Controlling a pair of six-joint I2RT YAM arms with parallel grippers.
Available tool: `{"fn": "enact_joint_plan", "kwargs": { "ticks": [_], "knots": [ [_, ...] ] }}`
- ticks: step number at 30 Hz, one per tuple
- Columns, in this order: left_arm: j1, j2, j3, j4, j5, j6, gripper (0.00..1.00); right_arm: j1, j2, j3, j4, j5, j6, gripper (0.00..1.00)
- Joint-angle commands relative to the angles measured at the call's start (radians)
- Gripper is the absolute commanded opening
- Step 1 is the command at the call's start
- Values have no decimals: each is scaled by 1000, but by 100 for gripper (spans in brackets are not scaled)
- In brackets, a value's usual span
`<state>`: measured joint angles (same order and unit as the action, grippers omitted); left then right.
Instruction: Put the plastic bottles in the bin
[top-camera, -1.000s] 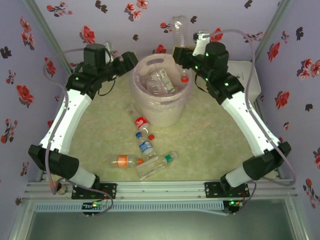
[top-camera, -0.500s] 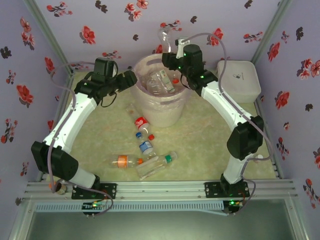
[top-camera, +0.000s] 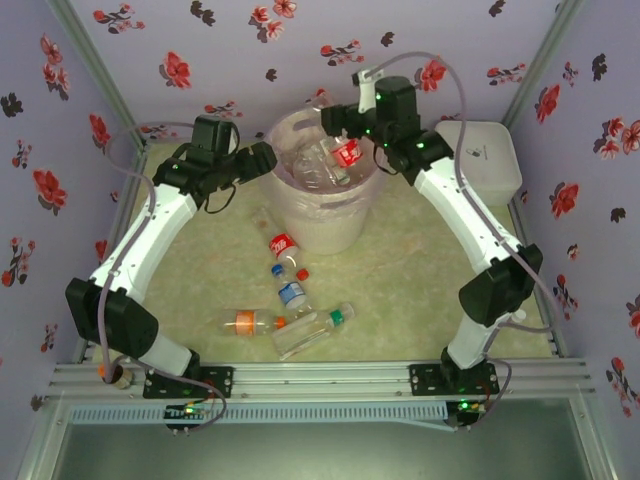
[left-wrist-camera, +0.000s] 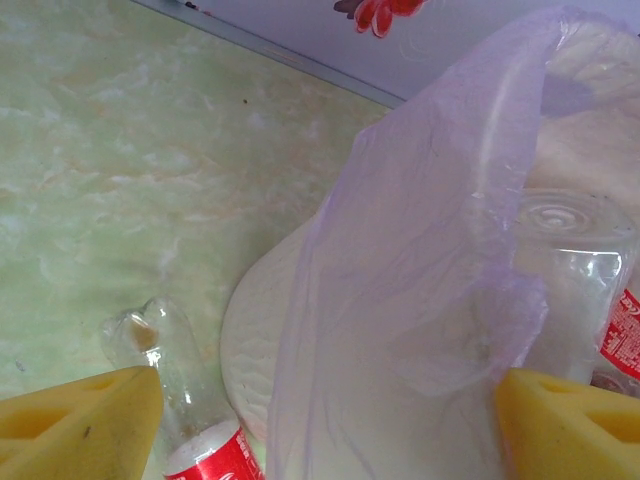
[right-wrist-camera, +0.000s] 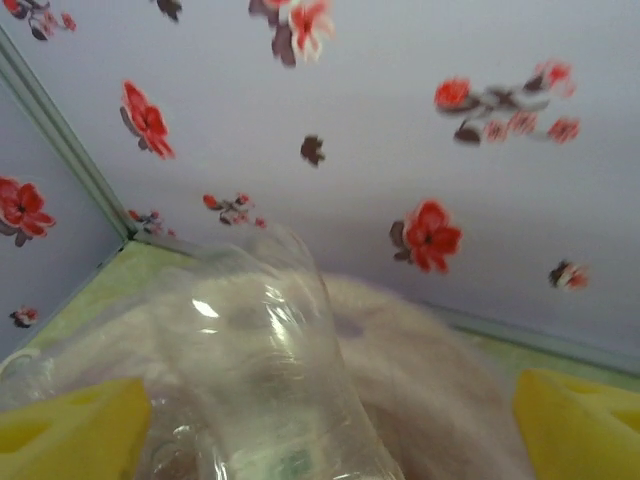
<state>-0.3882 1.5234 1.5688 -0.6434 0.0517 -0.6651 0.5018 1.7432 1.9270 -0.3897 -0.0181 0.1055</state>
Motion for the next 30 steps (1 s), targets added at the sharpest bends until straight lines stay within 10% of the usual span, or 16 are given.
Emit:
{"fn": "enact_joint_plan", "kwargs": {
  "ticks": [1,11,16,21,30],
  "knots": [
    [-3,24,-7,-45,-41,51,85,-1,20,140,-132,69,-45,81],
    [-20,28,2,-71,-47,101,85,65,267,463,-166,133,-58,62],
    [-28,28,-1,-76,-51,114,85,67,427,667,-194,194,-61,99],
    [-32,30,12,-83,-52,121,85,67,516,745,-270,271,-118,99],
    [-33,31,25,-85,-59,118,85,67,438,658,-253,273,-123,60]
  ]
}}
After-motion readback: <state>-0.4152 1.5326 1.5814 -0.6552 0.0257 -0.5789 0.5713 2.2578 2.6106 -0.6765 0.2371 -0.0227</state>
